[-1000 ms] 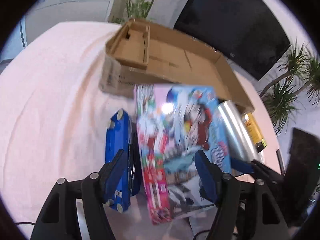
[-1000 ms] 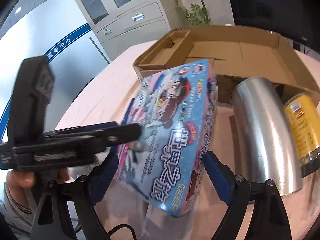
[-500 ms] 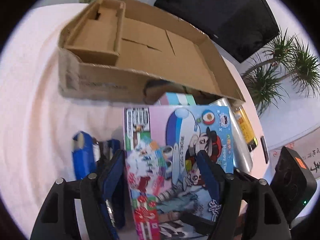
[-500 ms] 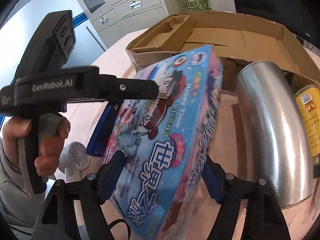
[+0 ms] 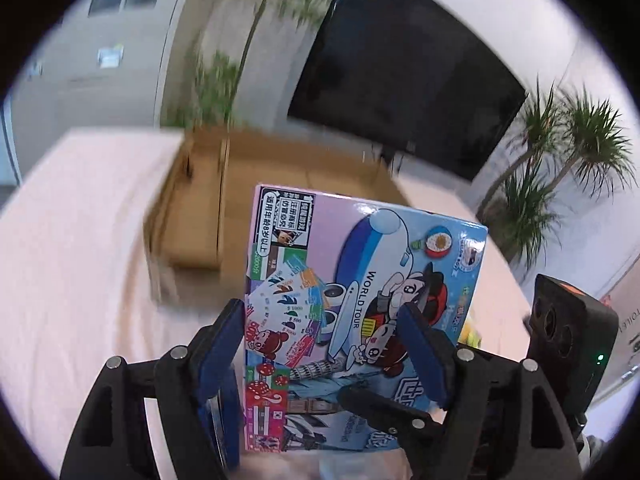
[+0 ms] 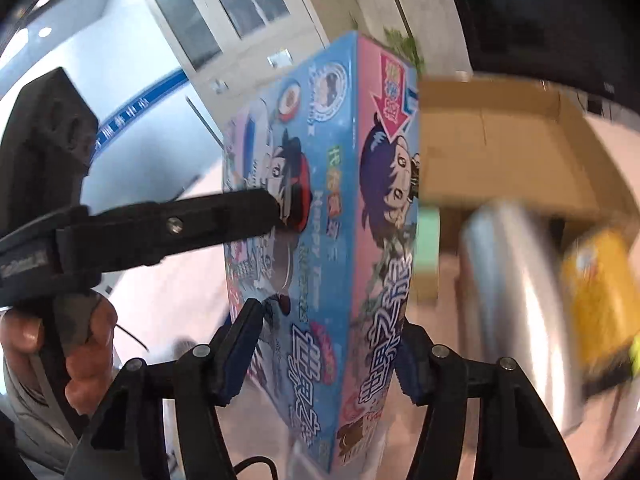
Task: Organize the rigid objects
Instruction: 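Carry the game box over and lay it flat inside the box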
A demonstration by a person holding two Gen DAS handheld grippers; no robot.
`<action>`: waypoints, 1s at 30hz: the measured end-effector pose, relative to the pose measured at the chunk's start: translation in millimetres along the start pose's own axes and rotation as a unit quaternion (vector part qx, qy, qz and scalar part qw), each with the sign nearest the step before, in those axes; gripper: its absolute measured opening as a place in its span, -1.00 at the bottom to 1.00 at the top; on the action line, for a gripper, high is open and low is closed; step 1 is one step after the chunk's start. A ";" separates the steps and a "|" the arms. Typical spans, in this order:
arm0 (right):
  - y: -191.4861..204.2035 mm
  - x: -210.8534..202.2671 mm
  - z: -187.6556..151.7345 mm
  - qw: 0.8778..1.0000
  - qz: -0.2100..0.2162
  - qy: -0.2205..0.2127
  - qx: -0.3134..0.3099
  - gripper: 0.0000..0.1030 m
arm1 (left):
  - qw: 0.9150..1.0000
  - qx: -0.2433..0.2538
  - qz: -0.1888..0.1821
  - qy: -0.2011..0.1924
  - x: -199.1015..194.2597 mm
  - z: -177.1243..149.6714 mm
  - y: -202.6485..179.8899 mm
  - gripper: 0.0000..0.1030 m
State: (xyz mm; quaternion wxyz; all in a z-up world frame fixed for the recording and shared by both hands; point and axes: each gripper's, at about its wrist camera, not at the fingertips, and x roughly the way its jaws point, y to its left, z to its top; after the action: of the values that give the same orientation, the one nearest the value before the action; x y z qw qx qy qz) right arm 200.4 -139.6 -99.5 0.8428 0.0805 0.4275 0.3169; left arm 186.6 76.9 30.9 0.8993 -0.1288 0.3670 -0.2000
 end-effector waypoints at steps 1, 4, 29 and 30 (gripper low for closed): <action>-1.0 -1.9 12.5 1.000 0.001 -0.009 -0.007 0.13 | 1.000 -0.001 0.002 -0.011 2.1 18.4 -0.1 0.50; -14.2 2.7 67.5 0.999 0.004 -0.032 -0.026 0.13 | 0.999 0.010 0.011 -0.029 18.3 67.0 3.0 0.50; -111.8 198.7 136.2 0.968 -0.104 0.214 -0.083 -0.11 | 0.995 0.026 0.054 0.084 92.6 64.4 84.2 -0.31; -105.8 202.3 139.0 0.966 -0.108 0.216 -0.095 -0.10 | 0.995 0.031 0.052 0.082 87.6 58.7 84.8 -0.31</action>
State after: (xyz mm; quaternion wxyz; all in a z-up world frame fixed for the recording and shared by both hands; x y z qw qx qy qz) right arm 444.6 -82.0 -191.6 0.7632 -0.1174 0.5736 0.2732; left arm 307.9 117.3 -13.6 0.8790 -0.0650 0.4394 -0.1736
